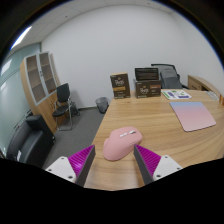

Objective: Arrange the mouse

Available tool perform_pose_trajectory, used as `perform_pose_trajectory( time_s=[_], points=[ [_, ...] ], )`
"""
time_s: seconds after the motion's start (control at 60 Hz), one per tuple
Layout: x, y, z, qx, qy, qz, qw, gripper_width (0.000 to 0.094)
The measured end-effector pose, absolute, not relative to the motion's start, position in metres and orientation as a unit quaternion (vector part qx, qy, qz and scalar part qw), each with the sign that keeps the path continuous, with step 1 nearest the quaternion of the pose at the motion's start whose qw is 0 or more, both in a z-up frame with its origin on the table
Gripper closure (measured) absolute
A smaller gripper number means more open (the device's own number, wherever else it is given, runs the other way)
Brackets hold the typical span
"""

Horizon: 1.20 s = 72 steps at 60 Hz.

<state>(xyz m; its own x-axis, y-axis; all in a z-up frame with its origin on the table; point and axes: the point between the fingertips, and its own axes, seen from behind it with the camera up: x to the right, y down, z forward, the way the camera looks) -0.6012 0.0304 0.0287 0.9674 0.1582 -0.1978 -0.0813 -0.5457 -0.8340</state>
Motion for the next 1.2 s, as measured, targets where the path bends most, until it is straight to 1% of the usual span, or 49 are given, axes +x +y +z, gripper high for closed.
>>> perform_pose_trajectory(
  time_s=[0.167, 0.283, 0.483, 0.617, 0.767, 0.817, 0.85, 0.883, 0.9, 1.067, 1.15, 1.2],
  points=[
    [-0.586, 0.057, 0.014, -0.881, -0.010, 0.115, 0.459, 0.0124],
    [-0.588, 0.074, 0.010, -0.881, -0.005, 0.104, 0.462, 0.0121],
    [-0.599, 0.102, 0.000, -0.888, -0.003, 0.084, 0.452, 0.0121],
    [-0.604, 0.121, -0.004, -0.890, 0.002, 0.057, 0.453, 0.0125],
    [-0.613, 0.131, -0.008, -0.890, -0.022, 0.027, 0.454, 0.0140],
    [-0.613, 0.133, -0.009, -0.889, -0.027, 0.015, 0.457, 0.0172],
    [-0.615, 0.134, -0.009, -0.887, -0.024, 0.016, 0.460, 0.0212],
    [-0.613, 0.134, -0.008, -0.885, -0.018, 0.014, 0.464, 0.0306],
    [-0.611, 0.134, -0.008, -0.885, -0.015, 0.010, 0.465, 0.0376],
    [-0.607, 0.132, -0.010, -0.890, -0.006, -0.002, 0.456, 0.0465],
    [-0.607, 0.129, -0.012, -0.900, -0.004, -0.002, 0.437, 0.0515],
    [-0.611, 0.128, -0.011, -0.906, -0.006, 0.005, 0.422, 0.0521]
  ],
)
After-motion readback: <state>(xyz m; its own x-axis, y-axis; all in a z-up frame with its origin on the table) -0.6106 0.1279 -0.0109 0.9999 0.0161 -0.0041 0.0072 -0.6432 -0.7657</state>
